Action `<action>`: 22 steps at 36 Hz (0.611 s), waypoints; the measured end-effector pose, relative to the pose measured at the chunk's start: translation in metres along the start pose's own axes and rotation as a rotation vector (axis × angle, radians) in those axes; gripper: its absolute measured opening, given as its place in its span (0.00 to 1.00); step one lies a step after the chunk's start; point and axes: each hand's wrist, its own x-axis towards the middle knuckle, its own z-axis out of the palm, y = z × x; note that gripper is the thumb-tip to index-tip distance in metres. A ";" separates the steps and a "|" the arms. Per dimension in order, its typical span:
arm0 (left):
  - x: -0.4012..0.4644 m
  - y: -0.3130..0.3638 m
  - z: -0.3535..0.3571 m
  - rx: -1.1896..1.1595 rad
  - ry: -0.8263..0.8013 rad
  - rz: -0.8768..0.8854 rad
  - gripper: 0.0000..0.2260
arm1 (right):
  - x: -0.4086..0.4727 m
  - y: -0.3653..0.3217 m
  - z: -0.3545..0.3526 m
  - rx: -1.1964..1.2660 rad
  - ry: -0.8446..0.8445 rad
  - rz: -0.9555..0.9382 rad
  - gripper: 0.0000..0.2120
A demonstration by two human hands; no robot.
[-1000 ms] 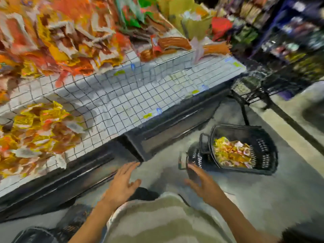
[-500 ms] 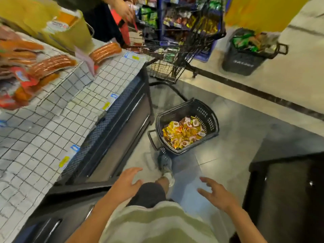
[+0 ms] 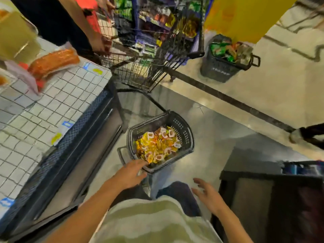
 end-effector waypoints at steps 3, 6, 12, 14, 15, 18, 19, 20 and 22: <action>0.019 0.004 -0.008 -0.006 0.005 -0.015 0.23 | 0.026 -0.025 -0.016 -0.045 -0.035 -0.060 0.22; 0.034 0.007 -0.010 -0.048 0.037 -0.073 0.22 | 0.059 -0.044 -0.029 -0.049 -0.087 -0.083 0.20; 0.056 0.007 0.010 -0.150 0.077 -0.260 0.20 | 0.133 -0.054 -0.033 -0.154 -0.269 -0.088 0.20; 0.063 0.005 0.024 -0.186 0.042 -0.345 0.20 | 0.160 -0.051 -0.033 -0.187 -0.357 -0.078 0.20; 0.068 0.002 0.033 -0.209 0.028 -0.388 0.21 | 0.176 -0.048 -0.032 -0.183 -0.386 -0.070 0.20; 0.090 -0.008 0.060 -0.343 0.008 -0.525 0.21 | 0.227 -0.036 -0.027 -0.245 -0.410 -0.088 0.16; 0.101 -0.011 0.069 -0.378 0.008 -0.548 0.19 | 0.246 -0.030 -0.024 -0.272 -0.414 -0.108 0.15; 0.112 -0.014 0.077 -0.402 0.011 -0.554 0.17 | 0.265 -0.024 -0.021 -0.298 -0.421 -0.118 0.15; 0.141 -0.020 0.097 -0.464 0.002 -0.573 0.17 | 0.306 -0.009 -0.012 -0.370 -0.437 -0.127 0.17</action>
